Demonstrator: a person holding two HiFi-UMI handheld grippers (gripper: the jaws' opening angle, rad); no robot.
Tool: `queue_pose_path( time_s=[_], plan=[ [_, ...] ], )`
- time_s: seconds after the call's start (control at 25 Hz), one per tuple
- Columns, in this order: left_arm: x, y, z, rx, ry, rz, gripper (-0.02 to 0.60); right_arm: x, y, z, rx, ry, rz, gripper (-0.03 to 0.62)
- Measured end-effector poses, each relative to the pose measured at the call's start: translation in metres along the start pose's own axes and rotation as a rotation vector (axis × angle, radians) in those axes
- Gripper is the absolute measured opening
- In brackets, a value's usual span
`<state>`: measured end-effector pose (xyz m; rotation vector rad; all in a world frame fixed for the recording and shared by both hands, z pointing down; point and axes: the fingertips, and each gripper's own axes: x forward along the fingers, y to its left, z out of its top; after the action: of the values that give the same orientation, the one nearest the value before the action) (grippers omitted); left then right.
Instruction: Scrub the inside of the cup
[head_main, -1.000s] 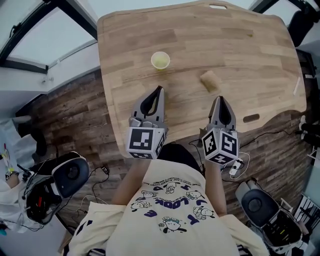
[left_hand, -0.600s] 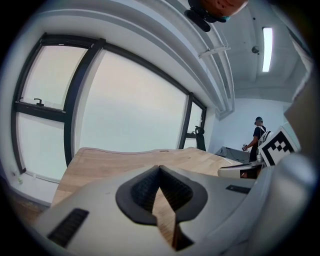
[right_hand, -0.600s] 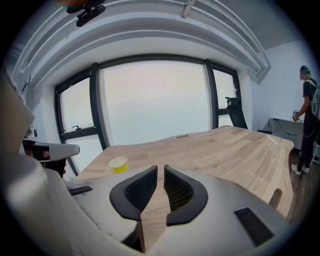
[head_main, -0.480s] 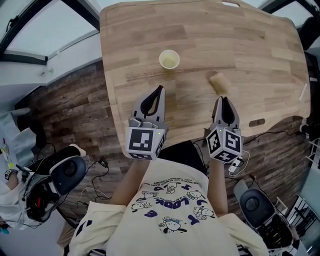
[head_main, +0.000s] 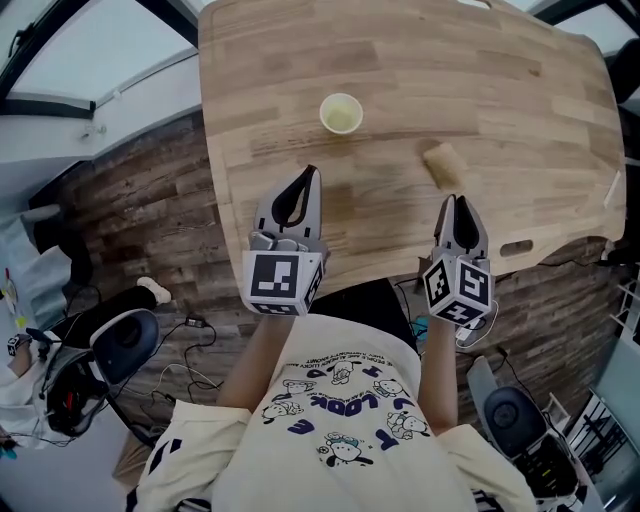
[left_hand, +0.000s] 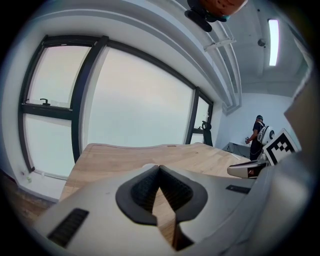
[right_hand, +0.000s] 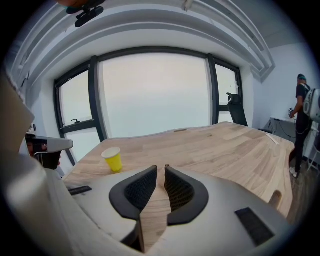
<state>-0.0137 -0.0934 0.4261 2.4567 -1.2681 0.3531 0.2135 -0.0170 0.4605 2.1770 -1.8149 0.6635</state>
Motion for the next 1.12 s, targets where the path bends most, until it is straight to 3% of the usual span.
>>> queue_pose_path(
  time_s=[0.4,0.64,0.92,1.12],
  plan=[
    [0.001,-0.002,-0.007,-0.002,0.025,0.059,-0.002,0.016,-0.026,-0.009,-0.130,0.063,0.041,0.057],
    [0.008,-0.004,-0.010,0.005,0.048,0.089,-0.002,0.031,-0.040,-0.011,-0.177,0.092,0.095,0.154],
    [0.021,-0.009,-0.013,0.010,0.065,0.099,-0.002,0.051,-0.037,-0.034,-0.335,0.206,0.237,0.242],
    [0.027,-0.009,-0.018,0.006,0.082,0.108,-0.002,0.061,-0.032,-0.045,-0.420,0.264,0.300,0.242]
  ],
)
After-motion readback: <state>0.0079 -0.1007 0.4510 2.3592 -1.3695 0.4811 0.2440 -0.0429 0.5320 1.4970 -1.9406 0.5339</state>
